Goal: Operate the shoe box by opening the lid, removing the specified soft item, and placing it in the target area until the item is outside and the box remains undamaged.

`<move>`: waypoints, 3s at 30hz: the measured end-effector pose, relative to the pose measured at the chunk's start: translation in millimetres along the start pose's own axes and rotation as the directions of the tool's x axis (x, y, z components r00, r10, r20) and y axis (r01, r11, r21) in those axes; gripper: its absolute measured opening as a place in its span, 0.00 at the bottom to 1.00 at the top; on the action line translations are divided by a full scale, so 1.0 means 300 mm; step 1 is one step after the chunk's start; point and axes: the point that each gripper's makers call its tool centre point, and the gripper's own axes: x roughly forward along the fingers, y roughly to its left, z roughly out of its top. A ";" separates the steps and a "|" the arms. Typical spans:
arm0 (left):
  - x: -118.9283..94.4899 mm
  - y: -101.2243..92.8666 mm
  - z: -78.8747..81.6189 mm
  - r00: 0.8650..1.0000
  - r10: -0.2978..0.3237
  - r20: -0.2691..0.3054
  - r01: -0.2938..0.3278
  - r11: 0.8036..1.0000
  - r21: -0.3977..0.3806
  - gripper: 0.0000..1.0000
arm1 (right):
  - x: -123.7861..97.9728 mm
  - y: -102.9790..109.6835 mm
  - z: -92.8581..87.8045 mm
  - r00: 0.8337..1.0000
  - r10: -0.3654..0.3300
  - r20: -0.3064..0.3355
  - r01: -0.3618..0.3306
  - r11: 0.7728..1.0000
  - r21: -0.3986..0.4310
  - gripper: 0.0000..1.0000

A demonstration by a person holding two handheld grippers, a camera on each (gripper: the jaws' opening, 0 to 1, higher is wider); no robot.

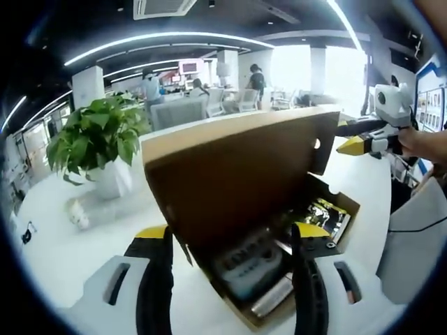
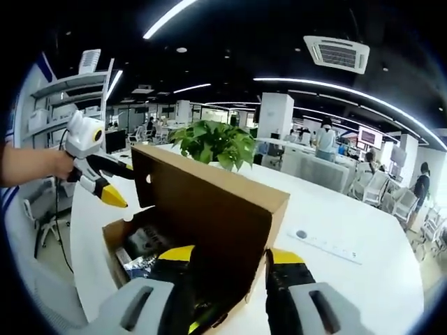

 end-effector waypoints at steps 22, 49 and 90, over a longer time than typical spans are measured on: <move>0.025 0.029 0.019 1.000 0.018 0.009 -0.018 1.000 -0.001 0.63 | 0.029 -0.047 0.015 1.000 -0.018 0.000 0.018 1.000 -0.015 0.27; 0.047 0.166 0.036 0.987 0.157 0.035 -0.157 0.987 -0.023 0.21 | 0.066 -0.115 0.024 0.998 -0.061 0.002 0.061 0.998 -0.032 0.12; 0.099 0.269 0.044 0.971 0.234 0.048 -0.234 0.972 -0.003 0.01 | 0.129 -0.202 0.030 0.993 -0.118 -0.011 0.118 0.993 0.015 0.00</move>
